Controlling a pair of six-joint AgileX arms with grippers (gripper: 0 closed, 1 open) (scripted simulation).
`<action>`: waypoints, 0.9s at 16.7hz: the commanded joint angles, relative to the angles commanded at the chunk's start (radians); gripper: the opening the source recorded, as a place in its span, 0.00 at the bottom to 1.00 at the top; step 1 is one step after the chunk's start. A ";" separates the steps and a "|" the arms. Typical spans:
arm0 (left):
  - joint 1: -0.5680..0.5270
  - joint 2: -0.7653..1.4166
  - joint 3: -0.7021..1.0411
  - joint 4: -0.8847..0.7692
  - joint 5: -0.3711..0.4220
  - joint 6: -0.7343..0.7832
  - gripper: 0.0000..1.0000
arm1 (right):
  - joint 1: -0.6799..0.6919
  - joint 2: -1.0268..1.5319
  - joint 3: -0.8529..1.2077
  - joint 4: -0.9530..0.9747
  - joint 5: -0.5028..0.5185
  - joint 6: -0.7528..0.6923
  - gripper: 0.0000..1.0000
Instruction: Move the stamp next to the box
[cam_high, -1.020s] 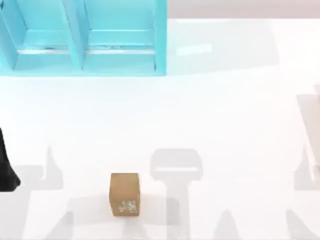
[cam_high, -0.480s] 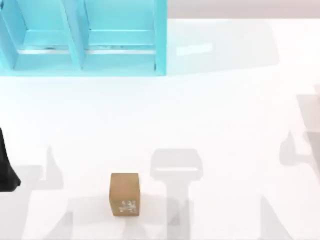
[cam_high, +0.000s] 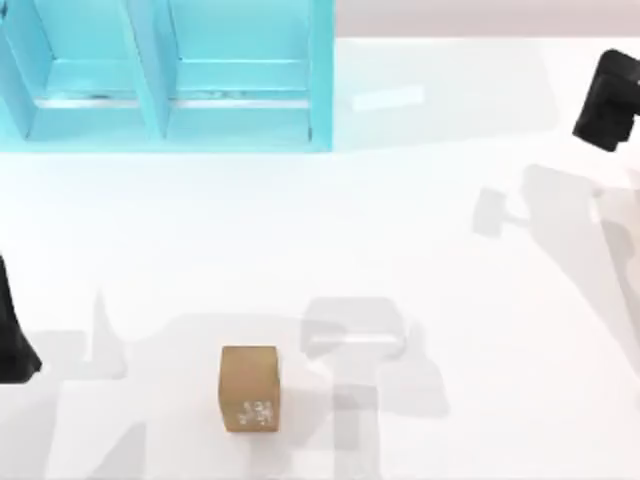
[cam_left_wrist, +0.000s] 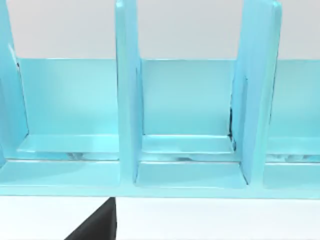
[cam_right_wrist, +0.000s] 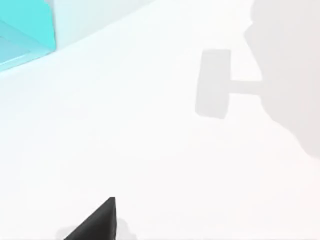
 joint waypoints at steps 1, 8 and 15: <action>0.000 0.000 0.000 0.000 0.000 0.000 1.00 | 0.034 0.094 0.088 -0.058 -0.001 0.041 1.00; 0.000 0.000 0.000 0.000 0.000 0.000 1.00 | 0.319 0.649 0.648 -0.430 0.005 0.281 1.00; 0.000 0.000 0.000 0.000 0.000 0.000 1.00 | 0.589 0.972 1.024 -0.683 0.024 0.417 1.00</action>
